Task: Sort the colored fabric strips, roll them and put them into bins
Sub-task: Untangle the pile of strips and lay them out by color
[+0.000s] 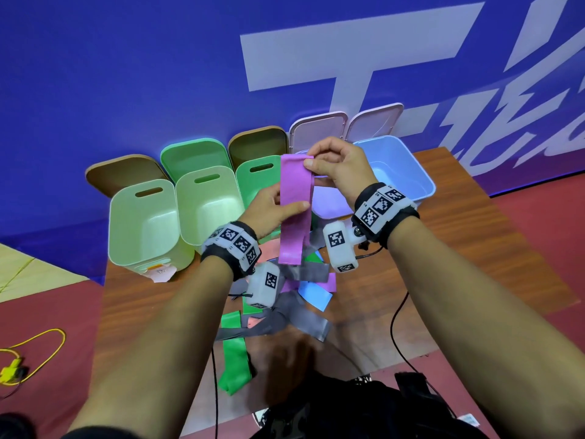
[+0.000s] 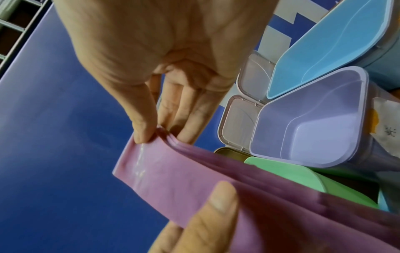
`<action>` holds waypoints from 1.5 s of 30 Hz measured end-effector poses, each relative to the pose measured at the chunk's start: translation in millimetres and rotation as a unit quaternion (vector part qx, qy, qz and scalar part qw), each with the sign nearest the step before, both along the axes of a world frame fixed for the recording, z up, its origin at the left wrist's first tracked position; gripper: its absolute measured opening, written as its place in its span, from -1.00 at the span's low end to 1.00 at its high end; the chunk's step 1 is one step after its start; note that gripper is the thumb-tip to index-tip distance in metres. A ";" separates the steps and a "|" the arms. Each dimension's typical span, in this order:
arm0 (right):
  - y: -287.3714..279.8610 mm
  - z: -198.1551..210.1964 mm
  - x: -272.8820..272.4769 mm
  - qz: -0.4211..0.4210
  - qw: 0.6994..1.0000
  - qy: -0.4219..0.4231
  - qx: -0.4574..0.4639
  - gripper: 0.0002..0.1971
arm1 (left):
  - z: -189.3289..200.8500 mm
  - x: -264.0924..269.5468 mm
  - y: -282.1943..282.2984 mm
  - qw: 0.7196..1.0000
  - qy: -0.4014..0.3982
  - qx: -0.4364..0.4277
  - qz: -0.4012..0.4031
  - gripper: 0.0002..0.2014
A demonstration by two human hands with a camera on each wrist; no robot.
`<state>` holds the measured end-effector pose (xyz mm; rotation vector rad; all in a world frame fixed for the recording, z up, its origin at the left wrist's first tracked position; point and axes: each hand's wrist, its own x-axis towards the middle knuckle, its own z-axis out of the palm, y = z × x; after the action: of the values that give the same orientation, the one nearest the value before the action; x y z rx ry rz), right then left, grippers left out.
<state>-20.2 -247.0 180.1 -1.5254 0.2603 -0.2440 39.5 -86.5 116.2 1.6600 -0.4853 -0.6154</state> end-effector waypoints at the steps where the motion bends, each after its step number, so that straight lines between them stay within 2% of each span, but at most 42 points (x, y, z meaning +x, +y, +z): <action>1: -0.7 -0.1 -0.7 -0.003 1.000 0.003 0.001 -0.84 | -4.4 -0.9 -0.7 1.000 0.009 0.004 0.000 -0.67; 6: -5.9 -4.4 -1.0 -0.015 1.000 0.015 0.003 -0.85 | -14.2 -3.2 -4.7 0.999 -0.001 0.038 -0.019 -0.69; 13: -10.7 -7.2 0.2 -0.026 0.999 0.028 0.015 -0.80 | -16.7 -0.5 -8.2 0.996 -0.035 0.073 -0.026 -0.52; 18: -9.9 -7.8 3.3 -0.011 1.000 0.029 -0.001 -0.80 | -18.2 0.4 -2.4 0.996 -0.013 0.080 -0.037 -0.38; 22: -8.8 -4.3 3.9 -0.004 1.000 0.012 0.024 -0.80 | -11.0 -2.6 4.3 0.997 0.053 0.045 -0.018 -0.65; 26: -8.0 -0.2 5.0 0.013 0.999 0.005 0.037 -0.80 | -10.5 0.5 10.4 0.995 0.087 0.057 -0.009 -0.65; 28: -6.6 1.0 6.2 0.030 0.999 0.000 0.040 -0.78 | -8.7 1.4 12.7 0.993 0.105 0.055 -0.027 -0.58; 32: -4.8 4.8 7.9 0.053 0.997 -0.013 0.053 -0.73 | 1.1 -5.3 12.6 0.988 0.134 0.012 -0.070 -0.57; 34: -5.0 7.2 8.8 0.056 0.997 -0.016 0.056 -0.72 | 0.1 -4.5 12.4 0.988 0.131 0.003 -0.076 -0.62; 38: -8.2 11.2 9.2 0.052 0.996 -0.022 0.063 -0.73 | -6.9 1.0 12.6 0.990 0.138 0.013 -0.039 -0.66; 41: -8.8 12.5 8.7 0.049 0.996 -0.025 0.063 -0.74 | -7.1 3.7 12.7 0.995 0.088 0.029 -0.048 -0.87; 45: -10.2 12.5 8.0 0.032 0.997 -0.028 0.065 -0.75 | -13.2 6.8 15.2 0.996 0.050 0.048 -0.054 -0.90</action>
<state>-12.1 -257.2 192.6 -1.3928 0.1800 -0.2146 46.4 -71.3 103.0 1.6929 -0.4803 -0.8085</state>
